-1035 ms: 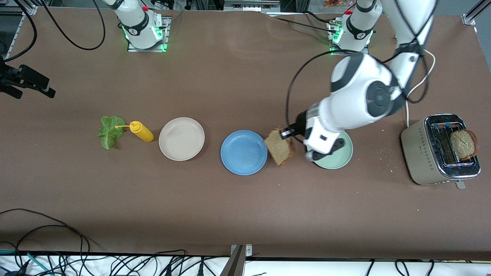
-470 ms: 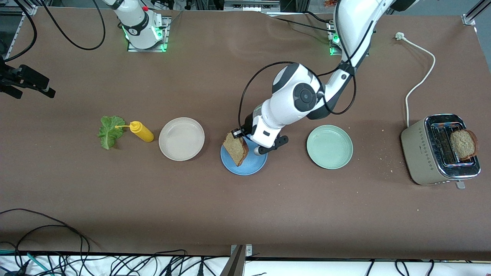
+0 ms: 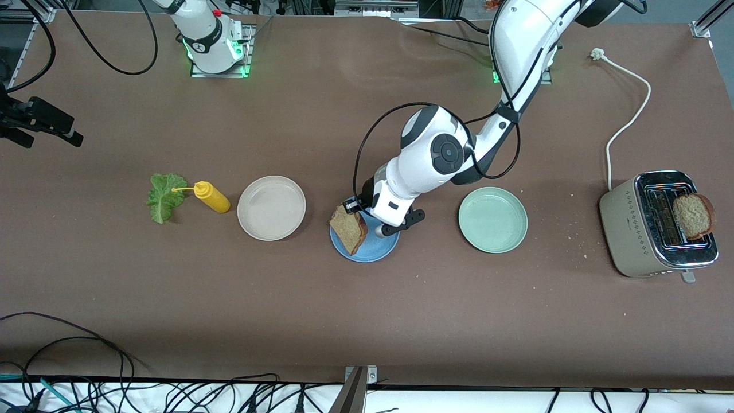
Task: Make sandwich in blue plate with both arms
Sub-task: 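Lower the held bread slice onto the blue plate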
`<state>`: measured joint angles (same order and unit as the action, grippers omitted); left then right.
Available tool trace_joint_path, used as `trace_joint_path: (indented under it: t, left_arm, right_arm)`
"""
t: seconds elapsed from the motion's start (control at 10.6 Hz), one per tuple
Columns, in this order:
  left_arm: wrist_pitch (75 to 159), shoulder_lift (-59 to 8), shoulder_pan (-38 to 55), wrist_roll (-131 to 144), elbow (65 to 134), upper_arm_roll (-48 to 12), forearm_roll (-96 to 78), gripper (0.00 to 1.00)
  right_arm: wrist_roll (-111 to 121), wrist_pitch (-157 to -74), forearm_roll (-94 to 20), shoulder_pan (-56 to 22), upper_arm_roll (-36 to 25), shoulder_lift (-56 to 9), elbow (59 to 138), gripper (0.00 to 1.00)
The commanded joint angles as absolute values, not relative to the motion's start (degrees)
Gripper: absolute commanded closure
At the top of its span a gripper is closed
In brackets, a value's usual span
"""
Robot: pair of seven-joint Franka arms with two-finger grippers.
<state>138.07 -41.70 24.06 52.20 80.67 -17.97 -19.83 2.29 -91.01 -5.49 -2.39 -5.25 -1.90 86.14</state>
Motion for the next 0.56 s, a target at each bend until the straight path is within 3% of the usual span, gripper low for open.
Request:
trace_joint_path:
  t: [0.0, 0.47]
  left_arm:
    - [138.6, -43.3, 24.6, 48.5, 79.5, -17.4, -21.0, 1.0]
    - [138.6, -44.8, 25.0, 47.2, 79.3, -17.3, -21.1, 1.0]
  right_arm:
    - [2.5, -90.2, -6.0, -2.2, -4.9, -1.7, 85.3, 0.0]
    - [2.3, -90.3, -3.8, -2.5, -4.7, -1.7, 85.3, 0.0]
